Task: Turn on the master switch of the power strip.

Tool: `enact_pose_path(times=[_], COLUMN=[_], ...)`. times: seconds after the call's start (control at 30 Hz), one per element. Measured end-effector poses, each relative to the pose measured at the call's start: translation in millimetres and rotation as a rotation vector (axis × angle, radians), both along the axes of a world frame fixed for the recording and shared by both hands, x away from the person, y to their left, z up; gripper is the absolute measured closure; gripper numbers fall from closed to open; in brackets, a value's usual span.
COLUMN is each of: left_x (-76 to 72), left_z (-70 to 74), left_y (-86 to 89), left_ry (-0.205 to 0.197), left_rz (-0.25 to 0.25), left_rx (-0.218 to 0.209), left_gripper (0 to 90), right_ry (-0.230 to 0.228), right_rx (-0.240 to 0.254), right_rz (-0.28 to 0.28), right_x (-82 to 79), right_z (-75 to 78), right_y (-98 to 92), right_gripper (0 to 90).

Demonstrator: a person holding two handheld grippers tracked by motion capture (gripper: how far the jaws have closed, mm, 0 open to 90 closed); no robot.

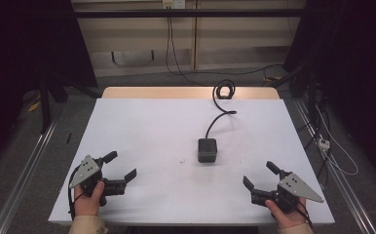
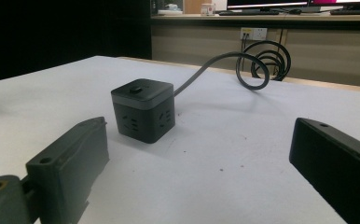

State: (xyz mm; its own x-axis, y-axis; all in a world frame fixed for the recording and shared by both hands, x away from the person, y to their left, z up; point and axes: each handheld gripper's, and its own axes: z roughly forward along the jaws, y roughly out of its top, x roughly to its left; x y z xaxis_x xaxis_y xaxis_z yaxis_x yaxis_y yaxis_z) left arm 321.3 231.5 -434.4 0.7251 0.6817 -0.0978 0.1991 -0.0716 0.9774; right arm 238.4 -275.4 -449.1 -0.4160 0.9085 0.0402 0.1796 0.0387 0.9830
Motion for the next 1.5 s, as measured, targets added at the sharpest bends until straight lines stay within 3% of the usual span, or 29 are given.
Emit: enact_pose_path(times=[0.63, 1.5], left_x=[0.2, 0.3], left_z=[0.3, 0.1], left_y=[-1.3, -4.1], left_ry=[-0.005, -0.010], left_rz=[-0.007, -0.016], left_rx=[-0.003, -0.008], left_gripper=[3.0, 3.1], right_ry=[0.009, -0.003], right_rx=[-0.022, -0.006], right_rz=[0.007, 0.027], right_x=[2.3, 26.0], right_z=[3.2, 15.0], right_y=[2.5, 17.8], right_gripper=[5.4, 9.5])
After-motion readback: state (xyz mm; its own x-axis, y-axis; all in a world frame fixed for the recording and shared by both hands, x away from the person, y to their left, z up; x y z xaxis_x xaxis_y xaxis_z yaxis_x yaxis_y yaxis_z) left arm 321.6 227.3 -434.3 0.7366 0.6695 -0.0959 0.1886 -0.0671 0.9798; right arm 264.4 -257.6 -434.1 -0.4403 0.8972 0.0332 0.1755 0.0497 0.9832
